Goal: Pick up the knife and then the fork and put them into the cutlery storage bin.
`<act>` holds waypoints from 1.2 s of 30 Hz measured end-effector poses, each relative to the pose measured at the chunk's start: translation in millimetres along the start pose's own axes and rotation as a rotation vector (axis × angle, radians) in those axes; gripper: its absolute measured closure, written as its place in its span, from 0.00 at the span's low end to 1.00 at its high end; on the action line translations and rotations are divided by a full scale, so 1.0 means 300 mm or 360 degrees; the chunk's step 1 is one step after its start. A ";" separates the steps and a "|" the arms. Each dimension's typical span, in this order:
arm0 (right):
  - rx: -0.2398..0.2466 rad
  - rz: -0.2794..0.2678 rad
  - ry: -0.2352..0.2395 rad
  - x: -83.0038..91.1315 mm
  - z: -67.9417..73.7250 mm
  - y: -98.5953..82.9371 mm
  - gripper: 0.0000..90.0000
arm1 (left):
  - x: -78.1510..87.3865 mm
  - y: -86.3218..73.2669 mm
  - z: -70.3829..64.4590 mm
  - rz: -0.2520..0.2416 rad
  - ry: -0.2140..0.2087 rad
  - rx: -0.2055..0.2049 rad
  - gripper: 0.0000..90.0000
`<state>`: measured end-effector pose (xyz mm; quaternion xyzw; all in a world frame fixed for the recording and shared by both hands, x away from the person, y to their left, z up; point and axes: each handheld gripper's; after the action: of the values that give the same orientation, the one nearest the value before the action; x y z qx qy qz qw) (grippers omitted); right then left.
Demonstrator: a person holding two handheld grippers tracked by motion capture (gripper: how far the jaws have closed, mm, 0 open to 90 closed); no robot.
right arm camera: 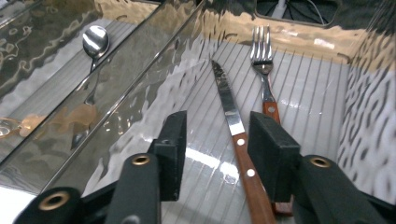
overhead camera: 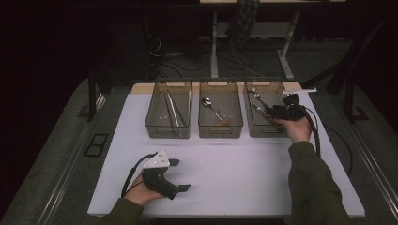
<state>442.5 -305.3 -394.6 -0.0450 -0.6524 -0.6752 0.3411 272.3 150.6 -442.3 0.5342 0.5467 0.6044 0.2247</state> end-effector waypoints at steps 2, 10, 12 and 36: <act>-0.0005 -0.0019 0.0018 0.008 -0.002 0.003 0.59 | 0.000 0.000 0.000 0.0002 0.0000 -0.0001 0.00; -0.0008 -0.0028 0.0089 0.040 0.004 0.010 0.44 | 0.000 0.000 0.002 0.0002 0.0004 0.0003 0.00; -0.0003 -0.0045 0.0118 0.050 0.009 0.012 0.40 | 0.000 0.000 0.002 0.0003 0.0004 0.0002 0.00; 0.0148 -0.0228 0.0327 0.218 0.130 -0.111 0.19 | 0.002 -0.001 0.006 0.0002 0.0031 0.0012 0.00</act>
<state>360.3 -298.8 -384.4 0.0869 -0.6463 -0.6679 0.3587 273.5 152.0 -442.7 0.5295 0.5507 0.6078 0.2169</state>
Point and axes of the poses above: each handheld gripper's, and its own axes: x roughly backward along the jaws, y roughly out of its top, z roughly to its left, and after that the axes turned 9 degrees about -z, right-handed
